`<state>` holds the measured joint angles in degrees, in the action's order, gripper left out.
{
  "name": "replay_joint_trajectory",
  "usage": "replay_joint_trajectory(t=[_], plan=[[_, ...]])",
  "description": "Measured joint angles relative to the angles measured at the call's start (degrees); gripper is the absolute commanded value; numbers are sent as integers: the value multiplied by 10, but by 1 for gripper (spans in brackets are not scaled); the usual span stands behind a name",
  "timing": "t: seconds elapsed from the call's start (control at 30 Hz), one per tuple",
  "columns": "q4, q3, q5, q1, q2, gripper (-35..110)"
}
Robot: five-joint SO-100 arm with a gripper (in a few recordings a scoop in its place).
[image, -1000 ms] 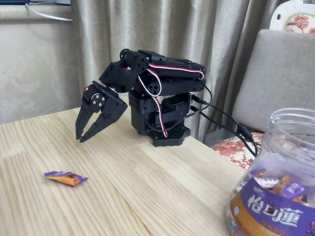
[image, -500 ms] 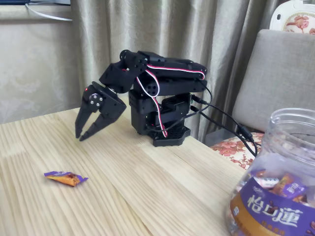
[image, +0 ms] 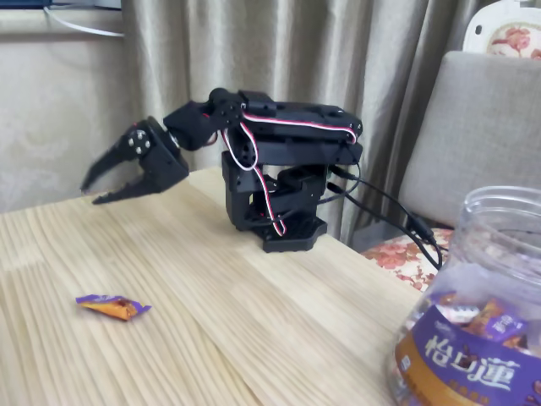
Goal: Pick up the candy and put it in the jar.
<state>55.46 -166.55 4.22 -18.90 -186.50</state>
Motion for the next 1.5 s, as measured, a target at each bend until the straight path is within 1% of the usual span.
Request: replay_joint_trajectory(t=[0.03,0.1,0.13,0.17,0.23,0.27,0.4,0.5,0.63,0.73,0.87,1.0,1.2,1.5], plan=[[12,22,-6,-6,0,29],[27,59,-27,-9,0,23],[40,80,-36,-5,0,22],[52,104,-41,-4,0,22],[85,162,-54,-5,8,28],[101,192,-58,9,21,28],[168,326,-115,98,127,29],[232,418,-180,192,243,30],[270,466,-254,282,387,30],[272,467,-291,302,465,43],[272,467,-342,322,549,48],[265,468,-391,321,621,48],[213,472,-447,297,700,47],[98,421,-460,287,750,43]])
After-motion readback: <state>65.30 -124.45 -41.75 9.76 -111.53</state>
